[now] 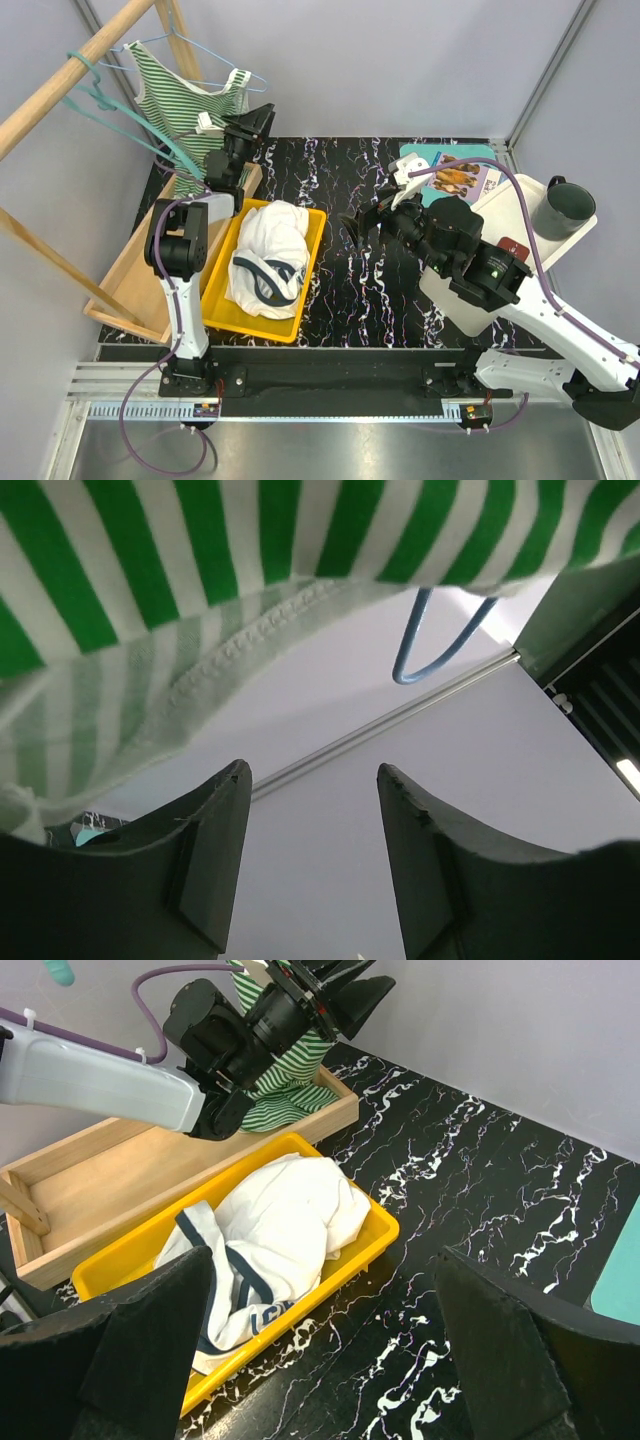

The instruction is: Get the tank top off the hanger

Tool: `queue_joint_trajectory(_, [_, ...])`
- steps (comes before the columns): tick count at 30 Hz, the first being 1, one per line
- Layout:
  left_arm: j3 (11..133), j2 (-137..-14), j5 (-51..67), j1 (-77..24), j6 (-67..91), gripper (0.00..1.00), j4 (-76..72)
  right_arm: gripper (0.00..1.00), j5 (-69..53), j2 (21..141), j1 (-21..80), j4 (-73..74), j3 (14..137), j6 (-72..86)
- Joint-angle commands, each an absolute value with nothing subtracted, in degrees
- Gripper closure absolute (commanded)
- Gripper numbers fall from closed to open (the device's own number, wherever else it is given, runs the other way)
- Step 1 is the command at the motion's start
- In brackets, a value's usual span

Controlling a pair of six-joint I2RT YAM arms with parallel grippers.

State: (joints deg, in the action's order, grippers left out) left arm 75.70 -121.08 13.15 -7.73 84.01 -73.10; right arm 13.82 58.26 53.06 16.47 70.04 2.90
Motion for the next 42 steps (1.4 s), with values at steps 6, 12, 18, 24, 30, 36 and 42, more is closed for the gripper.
queue_joint_trajectory(6, [80.6,-121.12,10.64,-5.28,85.34,0.42,-85.17,0.0,14.41,57.66,52.65,15.56,69.96,1.23])
queue_joint_trajectory(12, [80.5,-120.15,8.36,-4.75,85.69,0.43,-81.57,0.01,13.36,57.92,52.65,14.86,69.96,1.58])
queue_joint_trajectory(18, [84.55,-121.64,6.95,-4.83,86.93,0.48,-77.44,0.0,13.36,57.57,52.73,14.77,69.79,1.67])
queue_joint_trajectory(24, [87.97,-122.17,7.12,-5.01,86.84,0.52,-74.98,0.0,13.45,57.39,52.73,14.68,69.61,1.67])
queue_joint_trajectory(30, [88.68,-121.9,6.33,-5.19,85.52,0.57,-70.4,0.0,12.92,57.13,52.73,14.68,69.87,1.85])
queue_joint_trajectory(36, [90.08,-122.6,5.89,-5.36,84.81,0.64,-67.59,0.0,13.36,56.43,52.65,14.68,69.7,1.41])
queue_joint_trajectory(42, [94.21,-124.45,5.36,-5.54,84.99,0.72,-64.87,0.0,13.62,55.99,52.65,14.76,69.44,1.32])
